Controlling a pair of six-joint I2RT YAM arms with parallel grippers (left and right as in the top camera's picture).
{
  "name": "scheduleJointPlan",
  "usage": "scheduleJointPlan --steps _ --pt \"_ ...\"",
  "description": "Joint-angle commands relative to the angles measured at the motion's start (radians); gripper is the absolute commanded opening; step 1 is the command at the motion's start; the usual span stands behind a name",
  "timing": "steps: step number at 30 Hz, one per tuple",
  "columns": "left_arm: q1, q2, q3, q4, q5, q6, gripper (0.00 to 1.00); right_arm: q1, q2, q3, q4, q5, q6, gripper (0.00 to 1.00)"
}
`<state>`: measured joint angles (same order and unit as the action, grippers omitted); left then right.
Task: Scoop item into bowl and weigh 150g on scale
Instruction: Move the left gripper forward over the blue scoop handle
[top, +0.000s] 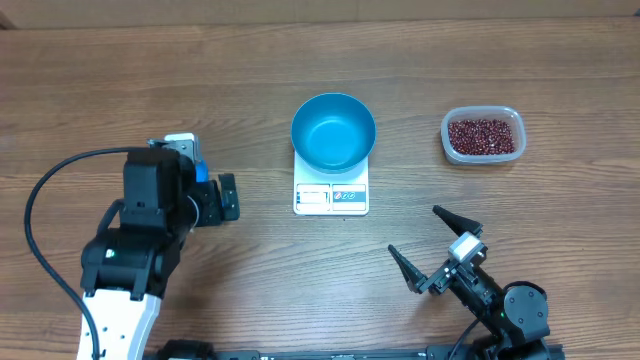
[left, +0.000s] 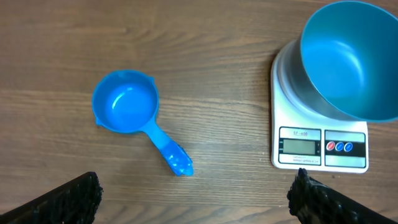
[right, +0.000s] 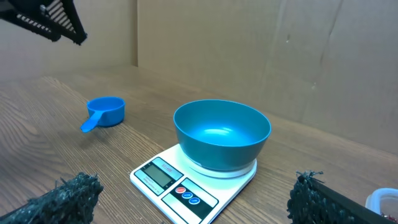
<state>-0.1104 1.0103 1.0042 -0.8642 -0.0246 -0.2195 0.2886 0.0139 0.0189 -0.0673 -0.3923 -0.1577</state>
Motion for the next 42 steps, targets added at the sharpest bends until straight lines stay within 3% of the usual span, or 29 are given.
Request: scheduleJointPlan --steps 1,13,24,42 --pt "0.005 0.004 0.024 0.002 -0.058 -0.121 1.0 -0.004 -0.011 -0.007 0.006 0.006 0.008 1.0" --pt "0.005 0.008 0.024 -0.111 -0.307 -0.381 1.0 -0.004 -0.011 -0.007 0.006 0.006 0.008 1.0" --pt "0.006 0.248 0.024 -0.098 -0.309 -0.55 1.0 -0.004 -0.011 -0.007 0.006 0.006 0.008 1.0" --pt "0.024 0.552 0.024 0.111 -0.187 -0.623 1.0 -0.004 -0.011 -0.007 0.006 0.006 0.008 1.0"
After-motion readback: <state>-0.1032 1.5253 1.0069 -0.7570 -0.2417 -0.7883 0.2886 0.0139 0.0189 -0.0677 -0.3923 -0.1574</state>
